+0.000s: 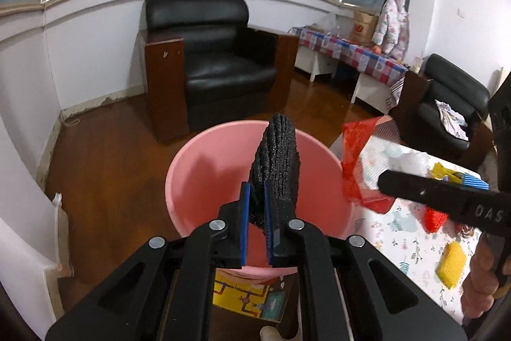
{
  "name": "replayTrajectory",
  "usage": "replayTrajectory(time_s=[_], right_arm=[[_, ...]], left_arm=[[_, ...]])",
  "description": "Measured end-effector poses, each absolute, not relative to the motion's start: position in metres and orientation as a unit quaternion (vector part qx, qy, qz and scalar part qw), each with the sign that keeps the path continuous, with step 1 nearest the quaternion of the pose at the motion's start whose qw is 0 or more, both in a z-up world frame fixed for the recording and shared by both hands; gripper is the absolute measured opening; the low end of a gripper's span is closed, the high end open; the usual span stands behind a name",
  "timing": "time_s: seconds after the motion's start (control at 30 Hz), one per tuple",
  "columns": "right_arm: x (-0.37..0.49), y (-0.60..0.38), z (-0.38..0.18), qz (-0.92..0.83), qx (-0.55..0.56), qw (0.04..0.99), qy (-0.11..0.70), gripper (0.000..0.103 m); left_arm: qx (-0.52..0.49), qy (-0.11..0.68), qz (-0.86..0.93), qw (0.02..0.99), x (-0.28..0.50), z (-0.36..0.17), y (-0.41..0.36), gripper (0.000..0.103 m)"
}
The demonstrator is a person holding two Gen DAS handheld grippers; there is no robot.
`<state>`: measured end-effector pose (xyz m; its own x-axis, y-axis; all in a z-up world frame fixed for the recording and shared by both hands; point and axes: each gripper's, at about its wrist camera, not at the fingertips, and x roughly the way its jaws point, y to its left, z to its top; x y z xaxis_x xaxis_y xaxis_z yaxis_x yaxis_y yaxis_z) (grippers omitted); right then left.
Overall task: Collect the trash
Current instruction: 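Carry black sponge to pink bucket with left tool while right tool grasps red snack bag, then open the left tool over the pink bucket and return to the table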
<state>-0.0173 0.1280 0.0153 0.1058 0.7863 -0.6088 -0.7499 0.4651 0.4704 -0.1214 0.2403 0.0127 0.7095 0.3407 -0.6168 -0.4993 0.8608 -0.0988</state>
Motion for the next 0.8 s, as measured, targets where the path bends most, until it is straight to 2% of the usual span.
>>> replayTrajectory(time_s=[0.23,0.27,0.33,0.37,0.4,0.47,0.8], right_arm=[[-0.005,0.146,-0.009,0.511,0.009,0.739,0.439,0.001],[-0.004,0.147,-0.01,0.51,0.009,0.739,0.44,0.004],[-0.002,0.146,-0.011,0.508,0.01,0.74,0.441,0.016],[-0.001,0.145,-0.01,0.506,0.011,0.742,0.439,0.031],[0.0,0.142,-0.009,0.505,0.014,0.745,0.435,0.039],[-0.001,0.138,-0.007,0.506,0.014,0.749,0.428,0.039],[-0.006,0.104,0.005,0.501,0.016,0.766,0.401,0.041]], left_arm=[[-0.139,0.317,0.243,0.906,-0.115,0.004,0.247,0.01],[-0.141,0.318,0.245,0.905,-0.114,0.003,0.247,0.012],[-0.142,0.32,0.246,0.904,-0.113,0.003,0.246,0.015],[-0.14,0.321,0.247,0.904,-0.115,0.004,0.244,0.02],[-0.139,0.32,0.249,0.903,-0.114,0.004,0.245,0.027],[-0.137,0.316,0.251,0.905,-0.116,0.006,0.243,0.032],[-0.128,0.311,0.241,0.91,-0.115,0.014,0.229,0.032]])
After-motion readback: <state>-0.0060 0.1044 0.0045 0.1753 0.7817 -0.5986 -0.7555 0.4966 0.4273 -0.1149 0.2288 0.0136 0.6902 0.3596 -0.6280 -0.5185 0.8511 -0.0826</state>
